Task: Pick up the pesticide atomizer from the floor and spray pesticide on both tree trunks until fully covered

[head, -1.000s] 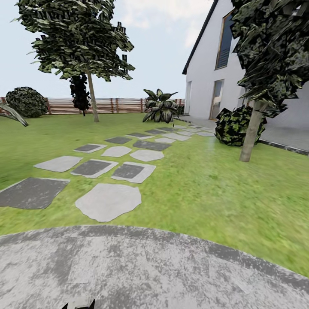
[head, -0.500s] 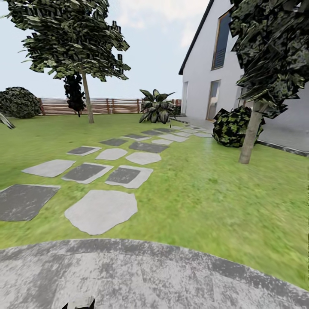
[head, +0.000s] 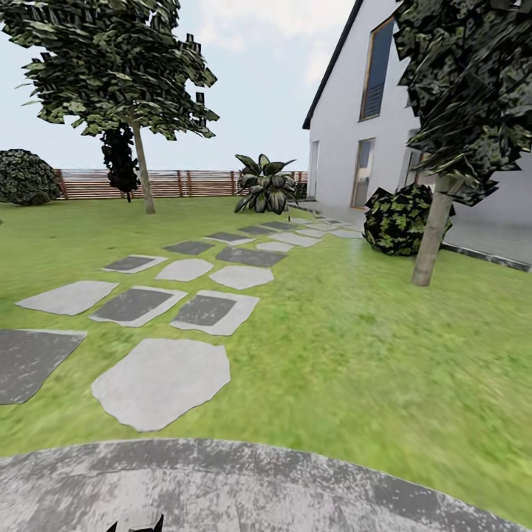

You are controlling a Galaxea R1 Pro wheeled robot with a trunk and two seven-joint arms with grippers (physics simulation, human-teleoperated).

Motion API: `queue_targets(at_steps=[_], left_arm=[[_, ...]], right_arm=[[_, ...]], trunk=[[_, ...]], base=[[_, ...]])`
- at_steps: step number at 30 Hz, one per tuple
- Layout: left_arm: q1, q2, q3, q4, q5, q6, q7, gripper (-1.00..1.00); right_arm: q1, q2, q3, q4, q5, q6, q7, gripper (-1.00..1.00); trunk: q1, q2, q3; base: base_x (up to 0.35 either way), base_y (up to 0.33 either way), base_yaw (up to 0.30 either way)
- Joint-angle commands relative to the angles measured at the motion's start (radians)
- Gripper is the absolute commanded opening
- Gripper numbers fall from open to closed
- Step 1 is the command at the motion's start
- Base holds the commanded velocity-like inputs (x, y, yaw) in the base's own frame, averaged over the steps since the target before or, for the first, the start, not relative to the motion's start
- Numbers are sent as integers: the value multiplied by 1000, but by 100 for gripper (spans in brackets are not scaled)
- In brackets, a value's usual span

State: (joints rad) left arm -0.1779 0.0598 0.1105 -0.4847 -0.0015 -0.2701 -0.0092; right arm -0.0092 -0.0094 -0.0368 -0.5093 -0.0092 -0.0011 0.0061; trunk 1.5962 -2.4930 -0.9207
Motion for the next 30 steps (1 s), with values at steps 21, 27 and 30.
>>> queue_targets(at_steps=[21,27,30], left_arm=[[0,0,0,0,0,0,0,100],[0,0,0,0,0,0,0,100],[0,0,0,0,0,0,0,100]], right_arm=[[0,0,0,0,0,0,0,100],[0,0,0,0,0,0,0,100],[0,0,0,0,0,0,0,100]], trunk=[[0,0,0],[0,0,1],[0,0,4]], base=[[329,0,0],[329,0,-28],[329,0,-152]])
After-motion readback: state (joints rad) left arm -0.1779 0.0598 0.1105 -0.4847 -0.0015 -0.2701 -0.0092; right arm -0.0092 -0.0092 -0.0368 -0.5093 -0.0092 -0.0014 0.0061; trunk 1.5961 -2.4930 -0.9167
